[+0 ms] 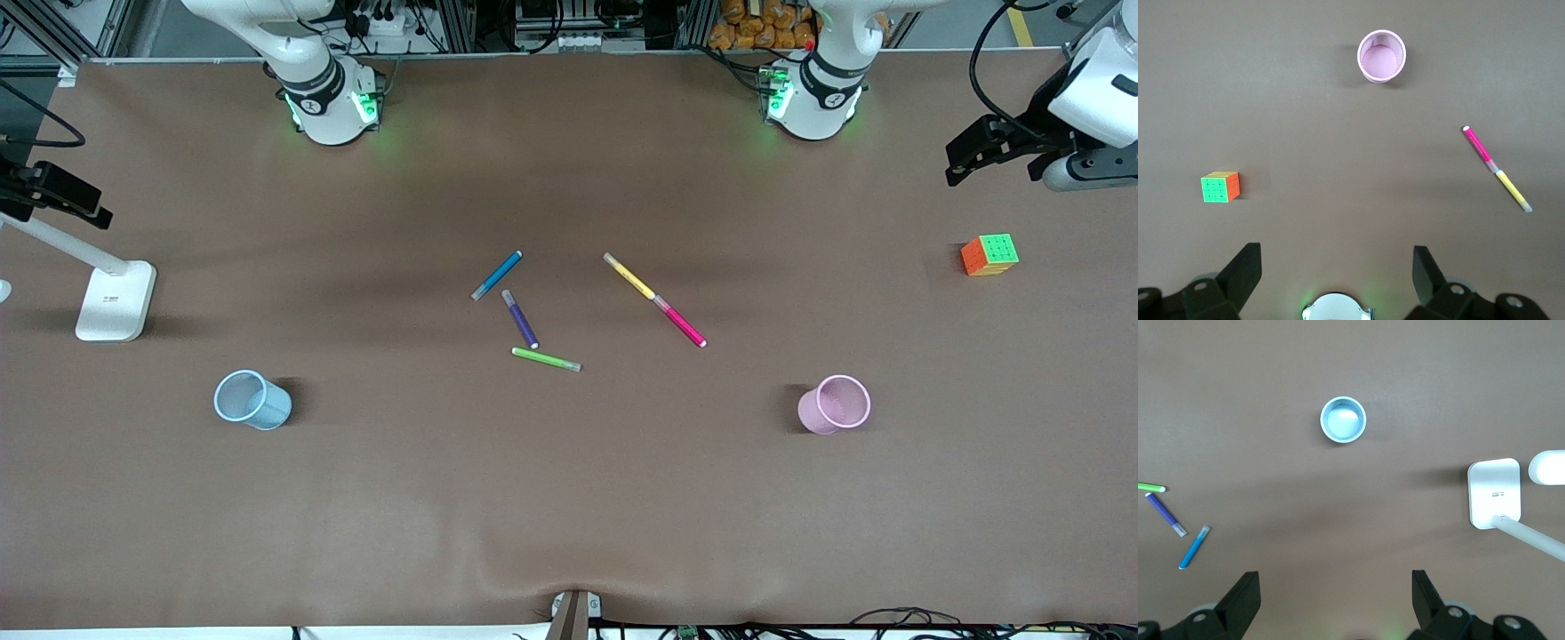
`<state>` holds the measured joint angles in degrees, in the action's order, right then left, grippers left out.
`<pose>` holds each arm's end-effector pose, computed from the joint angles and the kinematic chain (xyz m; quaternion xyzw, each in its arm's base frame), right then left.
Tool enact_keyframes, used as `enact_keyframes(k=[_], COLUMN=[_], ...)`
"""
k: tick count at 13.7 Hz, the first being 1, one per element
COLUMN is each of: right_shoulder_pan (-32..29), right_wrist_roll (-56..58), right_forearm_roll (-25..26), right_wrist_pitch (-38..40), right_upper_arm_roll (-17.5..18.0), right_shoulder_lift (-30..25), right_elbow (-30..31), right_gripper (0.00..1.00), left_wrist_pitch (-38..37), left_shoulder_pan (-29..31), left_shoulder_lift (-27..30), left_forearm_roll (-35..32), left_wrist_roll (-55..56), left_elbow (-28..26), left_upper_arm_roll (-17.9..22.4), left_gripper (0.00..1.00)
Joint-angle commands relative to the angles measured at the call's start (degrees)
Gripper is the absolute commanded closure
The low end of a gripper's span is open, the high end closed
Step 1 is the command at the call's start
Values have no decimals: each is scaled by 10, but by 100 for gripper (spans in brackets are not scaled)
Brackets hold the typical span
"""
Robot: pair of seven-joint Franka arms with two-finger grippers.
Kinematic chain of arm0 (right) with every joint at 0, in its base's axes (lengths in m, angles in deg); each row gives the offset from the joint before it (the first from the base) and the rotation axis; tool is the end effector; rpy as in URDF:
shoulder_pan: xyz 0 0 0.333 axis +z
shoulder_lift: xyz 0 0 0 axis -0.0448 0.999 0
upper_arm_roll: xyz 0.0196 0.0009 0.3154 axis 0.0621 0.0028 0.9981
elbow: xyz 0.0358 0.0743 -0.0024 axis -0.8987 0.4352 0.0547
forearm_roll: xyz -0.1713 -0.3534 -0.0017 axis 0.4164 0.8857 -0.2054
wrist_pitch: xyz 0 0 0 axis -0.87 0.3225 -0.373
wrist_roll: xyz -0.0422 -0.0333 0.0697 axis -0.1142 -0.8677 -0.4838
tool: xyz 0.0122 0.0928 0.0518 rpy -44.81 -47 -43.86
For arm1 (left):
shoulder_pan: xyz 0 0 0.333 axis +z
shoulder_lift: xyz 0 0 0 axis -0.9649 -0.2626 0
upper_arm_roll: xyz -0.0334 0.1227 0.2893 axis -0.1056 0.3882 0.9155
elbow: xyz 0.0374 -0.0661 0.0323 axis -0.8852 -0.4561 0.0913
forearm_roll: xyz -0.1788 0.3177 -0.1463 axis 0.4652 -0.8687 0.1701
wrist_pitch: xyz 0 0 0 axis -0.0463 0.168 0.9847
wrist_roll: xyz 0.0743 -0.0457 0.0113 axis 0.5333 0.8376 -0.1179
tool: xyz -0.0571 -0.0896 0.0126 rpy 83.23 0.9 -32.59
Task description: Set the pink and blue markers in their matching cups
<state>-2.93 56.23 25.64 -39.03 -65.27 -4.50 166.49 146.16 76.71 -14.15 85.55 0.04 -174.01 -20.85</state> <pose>0.5361 -0.0377 0.6505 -0.9983 0.0550 0.0216 0.0006 0.4918 -0.0535 0.6455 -0.9993 -0.0241 0.0121 0.0245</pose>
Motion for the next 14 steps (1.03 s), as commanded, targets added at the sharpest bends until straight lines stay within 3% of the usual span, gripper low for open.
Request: enact_keyframes(k=[1, 14], right_shoulder_pan=[-11, -13], right_wrist_roll=[8, 8], right_forearm_roll=[-12, -12], right_wrist_pitch=[6, 8], right_upper_arm_roll=[5, 5], right_shoulder_lift=[5, 5], right_elbow=[-12, -11], right_gripper=[0, 0], left_wrist_pitch=[-16, -34], left_shoulder_pan=[3, 4], left_shoulder_lift=[-3, -43], left_forearm_roll=[6, 0], left_wrist_roll=[-11, 2], left_elbow=[14, 61], left_upper_arm_roll=[1, 2], left_gripper=[0, 0])
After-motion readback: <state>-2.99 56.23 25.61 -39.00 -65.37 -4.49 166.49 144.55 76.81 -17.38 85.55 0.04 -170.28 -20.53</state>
